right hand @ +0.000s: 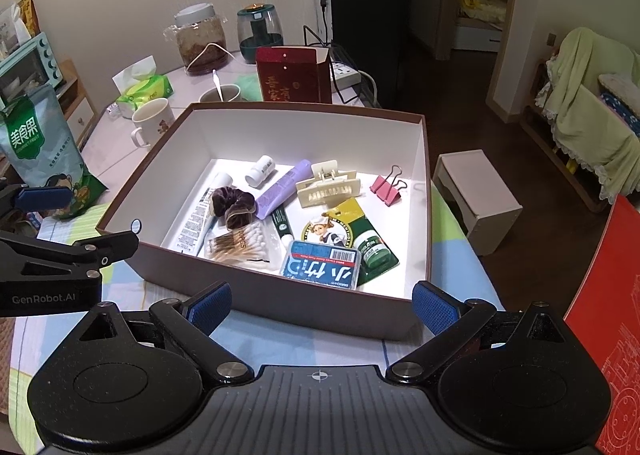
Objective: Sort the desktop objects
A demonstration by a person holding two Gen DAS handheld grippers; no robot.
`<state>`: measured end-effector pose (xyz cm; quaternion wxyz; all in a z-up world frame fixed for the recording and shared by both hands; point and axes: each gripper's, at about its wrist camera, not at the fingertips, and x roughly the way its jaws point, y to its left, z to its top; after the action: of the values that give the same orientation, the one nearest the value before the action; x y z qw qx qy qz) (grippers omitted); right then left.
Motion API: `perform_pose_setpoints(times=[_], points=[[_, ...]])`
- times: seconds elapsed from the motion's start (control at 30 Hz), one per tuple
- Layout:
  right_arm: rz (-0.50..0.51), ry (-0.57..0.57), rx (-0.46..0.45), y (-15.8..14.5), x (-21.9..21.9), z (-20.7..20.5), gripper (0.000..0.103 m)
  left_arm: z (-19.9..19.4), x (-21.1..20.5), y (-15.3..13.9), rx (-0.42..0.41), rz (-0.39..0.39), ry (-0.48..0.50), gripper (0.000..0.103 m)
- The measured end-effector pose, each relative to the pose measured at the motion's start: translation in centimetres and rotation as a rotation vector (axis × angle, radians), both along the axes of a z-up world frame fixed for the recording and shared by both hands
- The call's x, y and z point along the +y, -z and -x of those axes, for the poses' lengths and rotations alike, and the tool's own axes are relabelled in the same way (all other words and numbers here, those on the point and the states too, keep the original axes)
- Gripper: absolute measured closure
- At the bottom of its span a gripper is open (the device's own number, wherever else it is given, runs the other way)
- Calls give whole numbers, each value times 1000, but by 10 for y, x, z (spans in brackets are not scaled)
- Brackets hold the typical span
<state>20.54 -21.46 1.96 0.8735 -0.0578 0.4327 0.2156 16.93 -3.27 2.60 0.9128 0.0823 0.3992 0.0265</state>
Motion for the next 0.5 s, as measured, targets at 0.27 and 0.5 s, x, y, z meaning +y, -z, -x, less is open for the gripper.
perform_pose_setpoints(times=[0.27, 0.5], points=[[-10, -5, -5, -3, -6, 9, 4, 11, -7, -3, -12, -13, -5, 16], [-15, -10, -8, -4, -7, 15, 4, 19, -11, -7, -26, -16, -7, 16]])
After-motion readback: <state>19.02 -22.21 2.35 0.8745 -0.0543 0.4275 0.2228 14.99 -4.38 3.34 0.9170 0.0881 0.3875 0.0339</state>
